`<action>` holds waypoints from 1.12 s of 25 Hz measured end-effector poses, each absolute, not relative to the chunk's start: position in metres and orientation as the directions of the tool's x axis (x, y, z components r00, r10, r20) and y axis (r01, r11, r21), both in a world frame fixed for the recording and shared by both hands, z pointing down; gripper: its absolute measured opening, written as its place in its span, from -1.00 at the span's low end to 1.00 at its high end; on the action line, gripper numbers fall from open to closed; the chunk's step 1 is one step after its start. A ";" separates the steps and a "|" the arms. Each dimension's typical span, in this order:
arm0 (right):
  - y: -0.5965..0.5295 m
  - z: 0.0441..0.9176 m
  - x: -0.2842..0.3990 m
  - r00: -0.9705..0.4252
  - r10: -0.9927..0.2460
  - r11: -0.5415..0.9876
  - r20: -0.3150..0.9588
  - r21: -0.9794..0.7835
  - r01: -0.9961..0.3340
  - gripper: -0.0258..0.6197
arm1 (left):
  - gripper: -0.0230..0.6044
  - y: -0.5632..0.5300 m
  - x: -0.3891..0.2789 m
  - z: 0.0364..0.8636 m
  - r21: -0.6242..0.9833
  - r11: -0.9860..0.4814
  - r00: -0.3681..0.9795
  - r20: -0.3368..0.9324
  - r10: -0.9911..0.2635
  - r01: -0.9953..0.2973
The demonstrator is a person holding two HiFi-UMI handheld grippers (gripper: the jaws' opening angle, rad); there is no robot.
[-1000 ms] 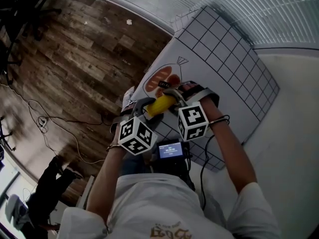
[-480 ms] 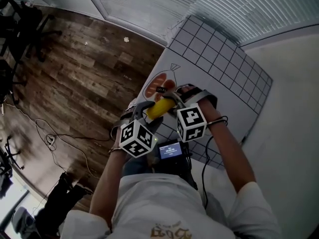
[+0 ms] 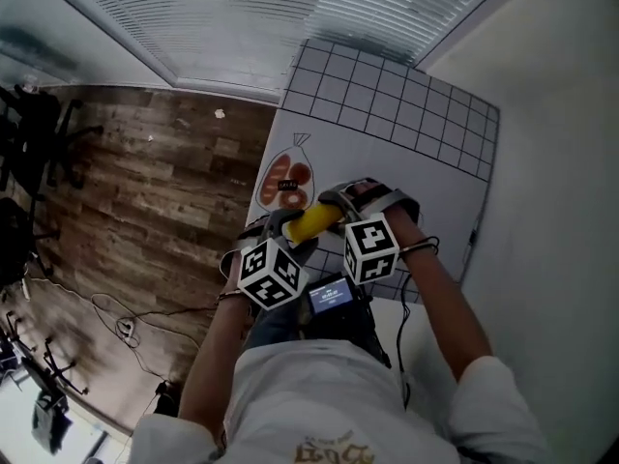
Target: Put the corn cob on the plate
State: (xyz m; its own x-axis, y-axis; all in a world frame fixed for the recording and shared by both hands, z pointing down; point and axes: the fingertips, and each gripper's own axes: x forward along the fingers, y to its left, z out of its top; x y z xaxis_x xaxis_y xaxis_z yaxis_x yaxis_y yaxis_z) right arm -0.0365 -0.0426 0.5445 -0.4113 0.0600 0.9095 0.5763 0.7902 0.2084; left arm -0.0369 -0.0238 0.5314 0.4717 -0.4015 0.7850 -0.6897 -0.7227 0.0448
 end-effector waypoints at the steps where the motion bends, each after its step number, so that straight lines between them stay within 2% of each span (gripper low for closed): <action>1: -0.044 0.544 -0.030 -0.413 0.048 0.806 0.909 0.209 0.553 -0.10 | -0.14 -0.025 -0.031 0.531 0.044 -0.742 0.482 0.786 -0.388 -0.669; 14: -0.058 0.543 0.041 -0.412 -0.081 0.929 0.907 0.218 0.297 -0.10 | -0.14 -0.041 0.034 0.533 0.043 -0.905 0.547 0.809 -0.218 -0.424; 28: -0.062 0.570 0.052 -0.396 -0.126 0.970 0.909 0.196 0.142 -0.10 | -0.14 -0.048 0.042 0.561 0.060 -0.951 0.537 0.835 -0.118 -0.302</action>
State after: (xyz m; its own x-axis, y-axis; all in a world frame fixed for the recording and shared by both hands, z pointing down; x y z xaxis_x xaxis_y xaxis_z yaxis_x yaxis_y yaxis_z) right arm 0.0521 -0.0624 0.5695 -0.3963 -0.1261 0.9094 0.1416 0.9703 0.1962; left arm 0.0418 -0.0476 0.5608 0.5375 -0.1179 0.8350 -0.3022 -0.9513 0.0602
